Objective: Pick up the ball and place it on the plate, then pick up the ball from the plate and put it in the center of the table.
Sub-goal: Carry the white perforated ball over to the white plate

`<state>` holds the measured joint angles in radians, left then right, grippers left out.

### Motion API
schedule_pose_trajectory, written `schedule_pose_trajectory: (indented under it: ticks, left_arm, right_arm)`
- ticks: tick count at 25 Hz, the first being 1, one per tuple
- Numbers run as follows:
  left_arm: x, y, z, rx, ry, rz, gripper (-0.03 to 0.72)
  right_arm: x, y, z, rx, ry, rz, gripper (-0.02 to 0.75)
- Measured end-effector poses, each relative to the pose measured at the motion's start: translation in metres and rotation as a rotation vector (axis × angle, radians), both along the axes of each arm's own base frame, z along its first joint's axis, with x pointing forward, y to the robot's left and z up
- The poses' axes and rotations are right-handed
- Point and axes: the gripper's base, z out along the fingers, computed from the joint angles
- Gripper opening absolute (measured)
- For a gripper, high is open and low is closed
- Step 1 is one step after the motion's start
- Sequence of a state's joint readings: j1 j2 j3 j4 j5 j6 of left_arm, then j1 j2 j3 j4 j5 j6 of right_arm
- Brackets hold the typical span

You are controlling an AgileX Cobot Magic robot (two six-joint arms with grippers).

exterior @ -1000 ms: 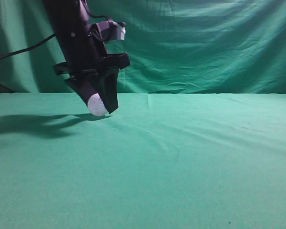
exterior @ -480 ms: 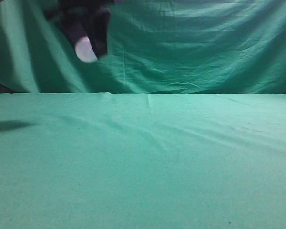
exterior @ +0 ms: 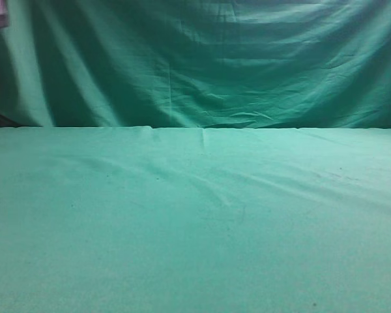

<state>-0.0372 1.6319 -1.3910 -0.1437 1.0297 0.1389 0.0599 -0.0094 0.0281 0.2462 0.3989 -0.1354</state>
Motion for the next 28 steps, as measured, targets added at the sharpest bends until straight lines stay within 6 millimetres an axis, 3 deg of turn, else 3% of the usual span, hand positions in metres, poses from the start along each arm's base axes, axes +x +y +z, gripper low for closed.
schedule_pose_trajectory:
  ticks: [4,8,13,22,28]
  left_arm:
    - [-0.012,0.04,-0.021,-0.001,0.025,0.133,0.305]
    - [-0.021,0.06,-0.048,0.037,0.043,0.194,0.305]
    - [-0.024,0.069,-0.068,0.118,0.02,0.24,0.305]
    - [-0.001,0.079,-0.109,0.16,0.028,0.261,0.305]
    - [0.005,0.081,-0.115,0.174,-0.015,0.249,0.305]
  right_arm:
    - [0.0,0.0,0.0,0.0,0.0,0.0,0.0]
    - [0.0,0.0,0.0,0.0,0.0,0.0,0.0]
    - [0.0,0.0,0.0,0.0,0.0,0.0,0.0]
    - [0.0,0.0,0.0,0.0,0.0,0.0,0.0]
    - [0.0,0.0,0.0,0.0,0.0,0.0,0.0]
